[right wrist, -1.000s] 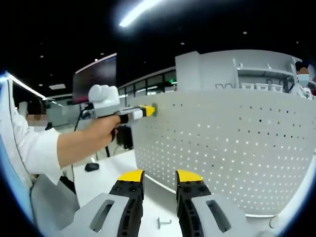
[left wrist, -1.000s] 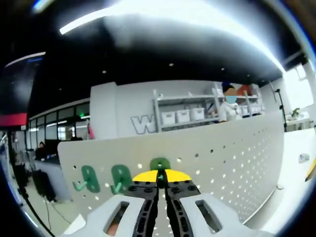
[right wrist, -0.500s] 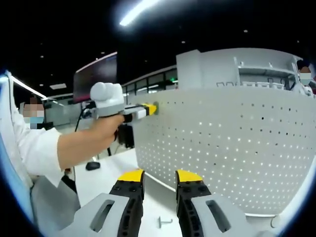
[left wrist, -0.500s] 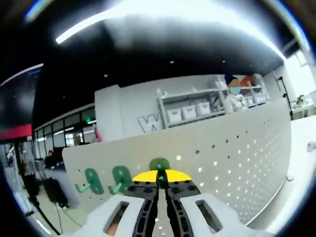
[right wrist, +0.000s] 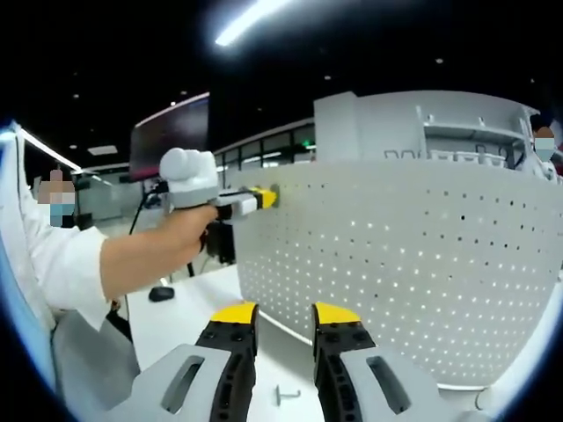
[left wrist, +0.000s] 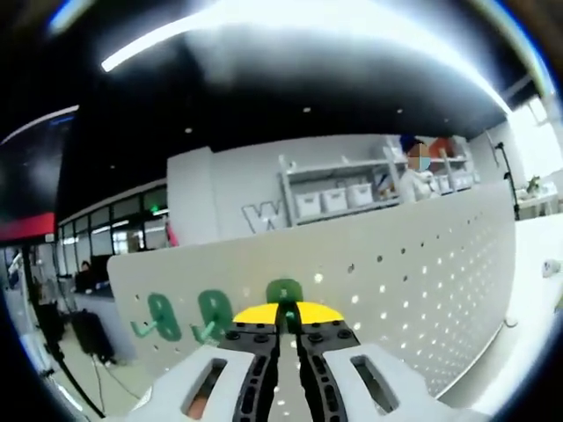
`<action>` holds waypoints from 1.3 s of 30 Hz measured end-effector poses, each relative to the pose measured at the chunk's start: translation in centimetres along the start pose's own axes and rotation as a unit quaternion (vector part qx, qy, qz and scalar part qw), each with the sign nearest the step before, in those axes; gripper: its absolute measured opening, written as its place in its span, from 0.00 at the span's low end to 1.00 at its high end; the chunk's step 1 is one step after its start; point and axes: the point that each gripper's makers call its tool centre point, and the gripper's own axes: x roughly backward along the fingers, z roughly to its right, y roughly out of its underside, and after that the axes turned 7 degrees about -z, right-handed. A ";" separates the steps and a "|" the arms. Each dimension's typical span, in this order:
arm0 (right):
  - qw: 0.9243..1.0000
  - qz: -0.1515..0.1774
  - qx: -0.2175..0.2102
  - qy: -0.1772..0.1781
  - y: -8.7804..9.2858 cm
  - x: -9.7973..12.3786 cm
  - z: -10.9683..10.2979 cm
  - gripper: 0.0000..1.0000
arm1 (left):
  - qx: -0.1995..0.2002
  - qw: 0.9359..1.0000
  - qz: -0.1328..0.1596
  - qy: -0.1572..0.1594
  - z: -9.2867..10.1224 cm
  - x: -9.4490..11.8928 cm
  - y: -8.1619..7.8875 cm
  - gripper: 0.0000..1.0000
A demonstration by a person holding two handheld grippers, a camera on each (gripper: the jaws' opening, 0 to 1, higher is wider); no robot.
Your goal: Insert the hook assembly into the mounting plate slot until the hook locks in place.
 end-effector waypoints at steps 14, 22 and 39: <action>0.999 -0.015 0.028 0.010 0.5 -0.2 0.0 0.27 | -0.011 0.999 -0.008 0.031 1.2 2.3 2.0 0.15; 1.000 -0.008 0.018 0.009 0.3 -0.2 0.0 0.31 | -0.002 0.998 -0.007 0.065 1.7 4.5 3.4 0.20; 1.000 -0.028 -0.005 0.005 2.6 -1.1 0.2 0.31 | 0.011 0.994 -0.014 0.112 3.2 11.7 5.9 0.26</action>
